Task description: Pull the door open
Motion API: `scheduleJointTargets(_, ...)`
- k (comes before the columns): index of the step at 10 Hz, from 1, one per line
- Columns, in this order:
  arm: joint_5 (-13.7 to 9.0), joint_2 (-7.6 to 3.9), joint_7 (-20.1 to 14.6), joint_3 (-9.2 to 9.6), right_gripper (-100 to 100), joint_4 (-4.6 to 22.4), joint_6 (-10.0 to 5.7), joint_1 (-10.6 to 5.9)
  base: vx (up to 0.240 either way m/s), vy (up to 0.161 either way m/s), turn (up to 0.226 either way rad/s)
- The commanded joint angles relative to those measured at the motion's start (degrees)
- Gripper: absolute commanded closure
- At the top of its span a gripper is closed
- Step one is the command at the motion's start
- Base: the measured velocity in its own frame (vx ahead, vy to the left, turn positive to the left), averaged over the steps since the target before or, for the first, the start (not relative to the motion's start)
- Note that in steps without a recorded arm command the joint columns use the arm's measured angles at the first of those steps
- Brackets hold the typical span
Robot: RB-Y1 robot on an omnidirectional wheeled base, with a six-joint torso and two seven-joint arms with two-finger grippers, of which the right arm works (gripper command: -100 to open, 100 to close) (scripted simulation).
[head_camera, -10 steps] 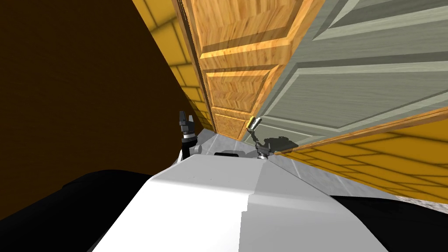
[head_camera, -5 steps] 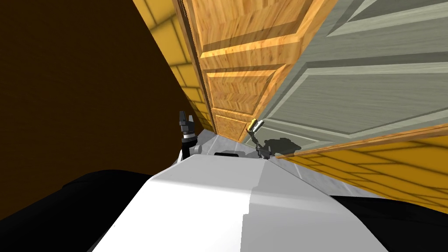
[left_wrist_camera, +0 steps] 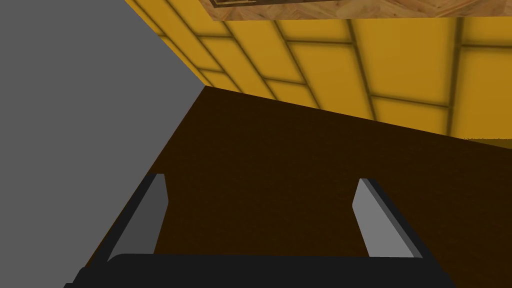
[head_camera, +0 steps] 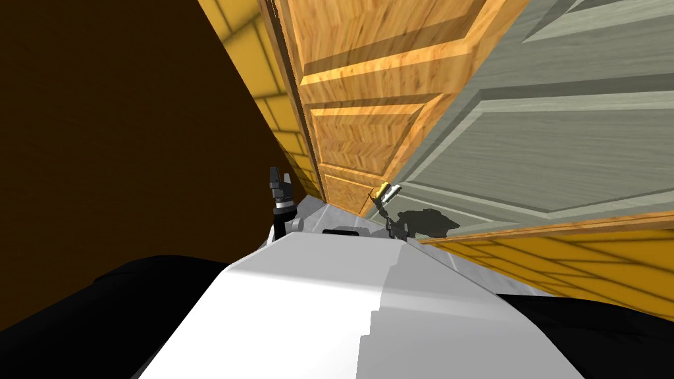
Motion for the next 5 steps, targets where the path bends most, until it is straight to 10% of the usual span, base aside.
scheduleJointTargets(1, -0.65, -0.41, -1.89, 0.21, -100, 1.48, -0.47, -0.11, 0.098, -0.008, 0.041)
scheduleJointTargets(5, -2.15, -1.13, -6.01, 0.8, -100, 4.79, -1.61, -0.3, 0.124, -0.016, 0.043)
